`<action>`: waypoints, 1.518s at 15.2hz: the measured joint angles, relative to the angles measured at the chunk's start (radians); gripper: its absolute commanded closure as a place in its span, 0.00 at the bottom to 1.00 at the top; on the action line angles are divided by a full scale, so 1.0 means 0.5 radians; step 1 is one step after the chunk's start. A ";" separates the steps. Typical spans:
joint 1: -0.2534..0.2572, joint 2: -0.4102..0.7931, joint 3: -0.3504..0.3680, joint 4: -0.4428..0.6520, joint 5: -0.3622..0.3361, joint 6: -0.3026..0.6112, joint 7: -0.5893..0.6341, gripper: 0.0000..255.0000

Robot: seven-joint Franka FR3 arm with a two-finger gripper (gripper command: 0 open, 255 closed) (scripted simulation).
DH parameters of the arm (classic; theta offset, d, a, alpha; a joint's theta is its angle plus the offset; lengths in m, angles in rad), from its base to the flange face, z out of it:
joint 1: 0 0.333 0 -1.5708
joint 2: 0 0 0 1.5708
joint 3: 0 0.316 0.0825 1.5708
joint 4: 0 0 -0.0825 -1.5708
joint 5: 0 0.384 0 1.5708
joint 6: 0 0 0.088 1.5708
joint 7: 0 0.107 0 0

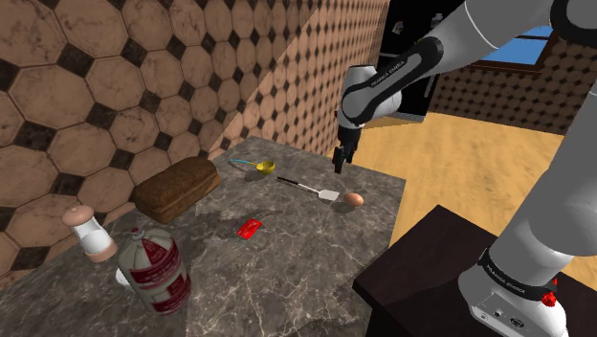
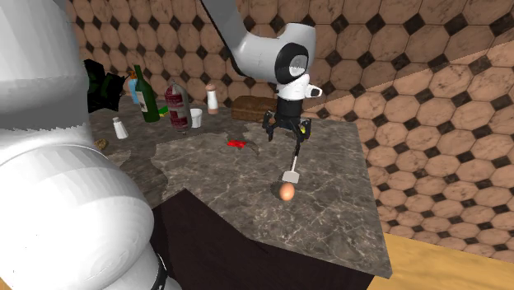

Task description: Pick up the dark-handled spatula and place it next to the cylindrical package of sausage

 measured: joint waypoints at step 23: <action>0.059 1.342 0.034 1.134 -0.072 0.393 -0.057 0.00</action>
